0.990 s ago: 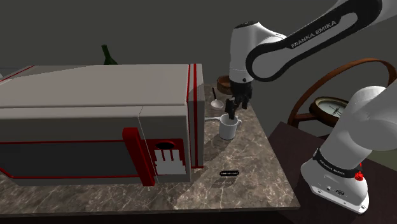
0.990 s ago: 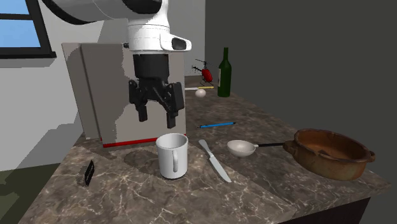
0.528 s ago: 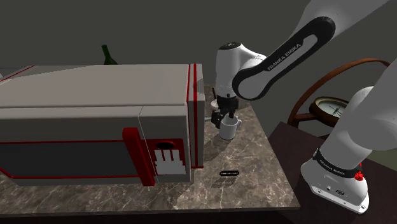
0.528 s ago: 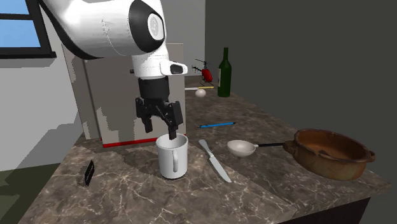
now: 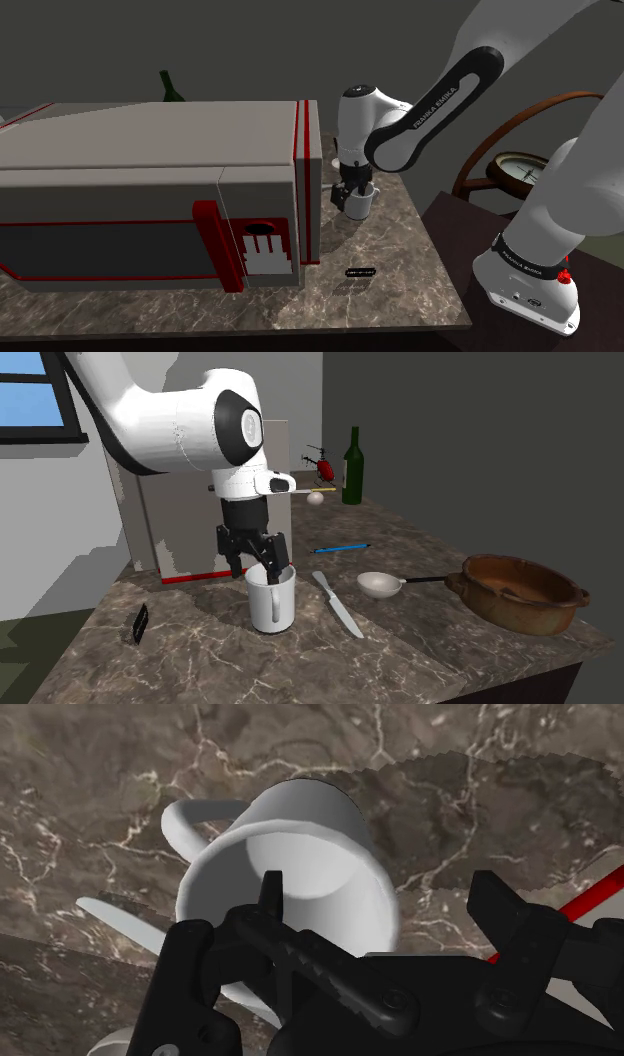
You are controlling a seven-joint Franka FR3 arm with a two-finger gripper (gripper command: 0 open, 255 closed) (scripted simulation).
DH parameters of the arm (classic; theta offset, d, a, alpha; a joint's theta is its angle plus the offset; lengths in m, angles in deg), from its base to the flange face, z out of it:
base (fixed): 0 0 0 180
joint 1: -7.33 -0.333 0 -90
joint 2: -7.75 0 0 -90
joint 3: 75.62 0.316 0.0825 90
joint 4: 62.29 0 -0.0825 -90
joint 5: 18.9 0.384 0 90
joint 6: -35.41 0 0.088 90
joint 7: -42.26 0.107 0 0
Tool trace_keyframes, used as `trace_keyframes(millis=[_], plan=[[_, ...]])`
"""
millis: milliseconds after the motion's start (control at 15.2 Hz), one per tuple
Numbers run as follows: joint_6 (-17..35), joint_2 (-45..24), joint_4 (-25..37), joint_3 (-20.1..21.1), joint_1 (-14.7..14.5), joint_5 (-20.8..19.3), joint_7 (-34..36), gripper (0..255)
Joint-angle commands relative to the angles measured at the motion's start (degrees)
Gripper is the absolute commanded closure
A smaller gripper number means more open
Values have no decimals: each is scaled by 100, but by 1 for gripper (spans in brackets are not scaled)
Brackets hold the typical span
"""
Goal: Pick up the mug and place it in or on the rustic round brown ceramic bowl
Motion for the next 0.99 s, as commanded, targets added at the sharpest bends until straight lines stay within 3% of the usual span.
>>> trace_keyframes(millis=[0, 330, 396, 924], plan=[[28, -22, -4, -1, 2, -15, 10, 0], [27, -21, -4, -1, 2, -14, 10, 0], [27, -21, -4, -1, 2, -14, 10, 255], [28, -22, -5, -1, 2, -15, 10, 255]])
